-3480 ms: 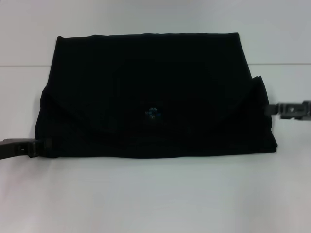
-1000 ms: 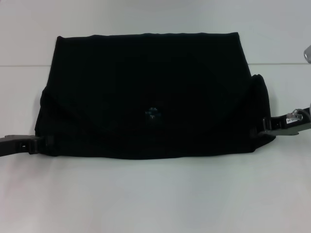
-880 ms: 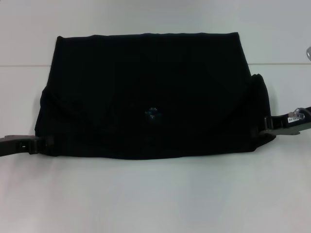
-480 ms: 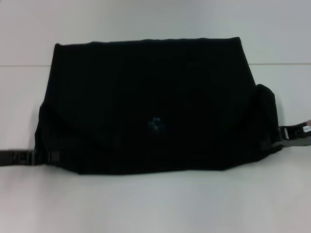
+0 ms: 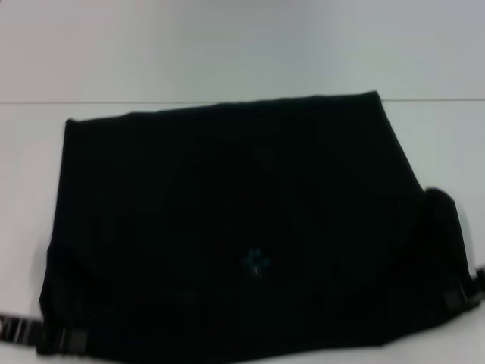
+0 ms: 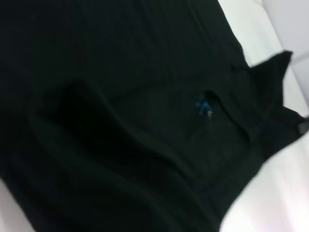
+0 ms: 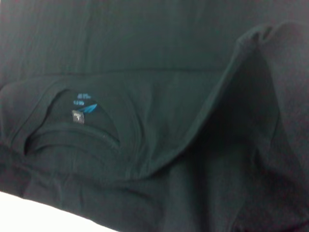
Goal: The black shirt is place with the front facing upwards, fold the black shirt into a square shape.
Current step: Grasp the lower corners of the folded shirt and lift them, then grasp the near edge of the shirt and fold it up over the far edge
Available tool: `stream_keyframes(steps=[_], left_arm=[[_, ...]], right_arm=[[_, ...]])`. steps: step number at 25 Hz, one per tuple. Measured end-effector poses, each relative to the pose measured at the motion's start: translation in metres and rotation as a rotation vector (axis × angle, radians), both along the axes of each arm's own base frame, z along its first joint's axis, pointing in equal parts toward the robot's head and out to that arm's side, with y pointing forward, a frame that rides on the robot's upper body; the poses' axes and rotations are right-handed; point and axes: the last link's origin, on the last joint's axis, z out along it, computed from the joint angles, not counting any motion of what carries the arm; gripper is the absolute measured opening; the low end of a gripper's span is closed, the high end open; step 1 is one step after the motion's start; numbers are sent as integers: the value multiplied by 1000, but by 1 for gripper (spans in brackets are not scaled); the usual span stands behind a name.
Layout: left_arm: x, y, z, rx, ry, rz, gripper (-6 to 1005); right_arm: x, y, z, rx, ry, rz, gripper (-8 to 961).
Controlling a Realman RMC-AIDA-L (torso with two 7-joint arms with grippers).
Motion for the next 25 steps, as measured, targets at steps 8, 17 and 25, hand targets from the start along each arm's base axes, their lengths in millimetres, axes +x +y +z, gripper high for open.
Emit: stream_keyframes(steps=[8, 17, 25], left_arm=[[-1, -28, -1, -146, -25, 32, 63], [4, -24, -4, -149, -46, 19, 63], [14, 10, 23, 56, -129, 57, 64]], right_arm=[[15, -43, -3, -140, 67, -9, 63], [17, -45, -11, -120, 147, -21, 63], [15, -24, 4, 67, 289, -75, 64]])
